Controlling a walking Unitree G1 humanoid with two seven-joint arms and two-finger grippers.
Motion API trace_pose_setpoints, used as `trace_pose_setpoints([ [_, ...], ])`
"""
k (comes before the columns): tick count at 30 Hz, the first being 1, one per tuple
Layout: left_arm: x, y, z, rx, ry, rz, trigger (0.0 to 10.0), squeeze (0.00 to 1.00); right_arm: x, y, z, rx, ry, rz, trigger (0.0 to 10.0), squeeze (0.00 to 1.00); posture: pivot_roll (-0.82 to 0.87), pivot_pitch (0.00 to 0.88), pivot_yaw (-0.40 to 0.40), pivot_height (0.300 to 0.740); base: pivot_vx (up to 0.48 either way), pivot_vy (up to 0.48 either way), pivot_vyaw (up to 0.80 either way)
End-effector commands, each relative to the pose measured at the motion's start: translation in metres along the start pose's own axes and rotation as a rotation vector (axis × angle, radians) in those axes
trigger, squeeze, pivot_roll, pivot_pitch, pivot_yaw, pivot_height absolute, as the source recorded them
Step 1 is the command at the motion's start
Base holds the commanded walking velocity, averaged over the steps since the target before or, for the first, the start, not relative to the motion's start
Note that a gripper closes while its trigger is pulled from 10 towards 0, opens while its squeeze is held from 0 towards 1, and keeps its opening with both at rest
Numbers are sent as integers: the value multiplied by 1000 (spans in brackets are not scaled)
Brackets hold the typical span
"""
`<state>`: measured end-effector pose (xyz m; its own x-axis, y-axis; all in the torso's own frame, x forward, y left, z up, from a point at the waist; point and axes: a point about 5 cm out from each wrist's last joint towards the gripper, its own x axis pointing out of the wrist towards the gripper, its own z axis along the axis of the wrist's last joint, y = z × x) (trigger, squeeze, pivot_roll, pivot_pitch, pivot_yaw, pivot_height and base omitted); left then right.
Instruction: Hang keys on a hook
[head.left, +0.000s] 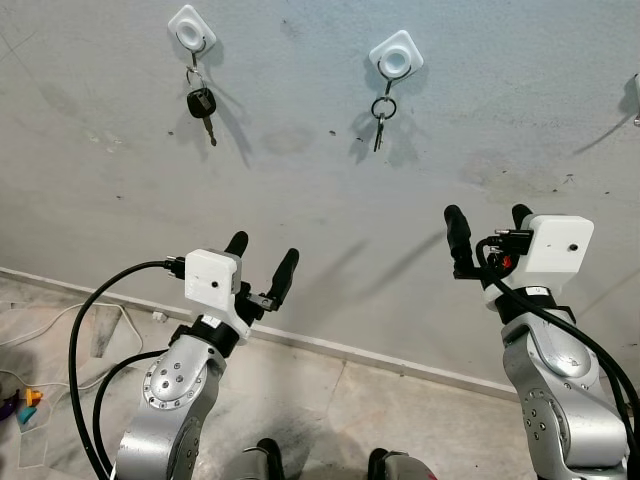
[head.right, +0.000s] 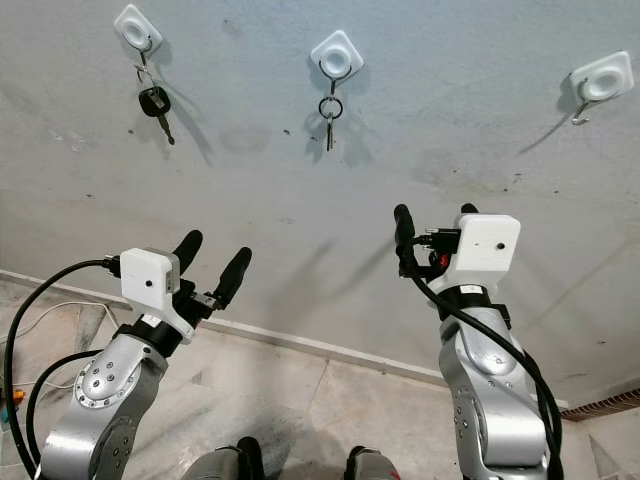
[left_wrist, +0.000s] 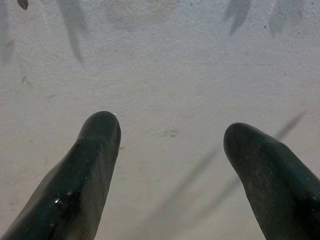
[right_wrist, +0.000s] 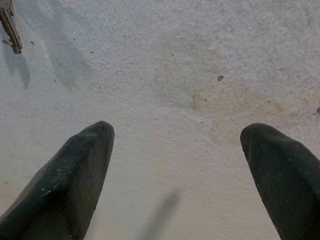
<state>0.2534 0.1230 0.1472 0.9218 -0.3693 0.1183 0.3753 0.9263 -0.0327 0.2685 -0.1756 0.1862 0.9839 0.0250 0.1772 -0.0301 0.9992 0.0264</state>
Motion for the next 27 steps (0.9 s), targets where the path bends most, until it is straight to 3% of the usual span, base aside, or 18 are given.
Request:
trace_pose_setpoints([
  [1,-2,1,-3,5,14,11,10000,0,-1,1,-1,-3,5,6,10000,0,-63,174,42,740,0,0,0],
  [11,-2,1,-3,5,14,11,10000,0,-1,1,-1,-3,5,6,10000,0,-63,174,42,740,0,0,0],
  [12,-1,1,-4,6,10,15,10000,0,-1,1,-2,-8,7,4,10000,0,0,0,0,740,0,0,0],
  [13,0,12,-8,8,39,95,10000,0,1,3,-7,-23,18,2,10000,0,-57,155,34,740,0,0,0],
  [15,0,26,-13,17,79,203,10000,0,4,7,-13,-50,28,5,10000,0,-57,157,34,740,0,0,0],
  [17,0,30,-14,14,88,243,10000,0,5,10,-14,-84,27,22,10000,0,-59,159,35,740,0,0,0],
  [20,0,28,-15,-20,89,229,10000,0,3,15,-16,-57,40,51,10000,0,-61,160,34,740,0,0,0],
  [24,2,27,-17,-48,111,239,10000,0,3,16,-18,-103,59,42,10000,0,-67,161,34,740,0,0,0],
  [27,4,26,-17,-16,149,253,10000,0,-1,21,-21,-73,92,101,10000,0,-67,163,34,740,0,0,0],
])
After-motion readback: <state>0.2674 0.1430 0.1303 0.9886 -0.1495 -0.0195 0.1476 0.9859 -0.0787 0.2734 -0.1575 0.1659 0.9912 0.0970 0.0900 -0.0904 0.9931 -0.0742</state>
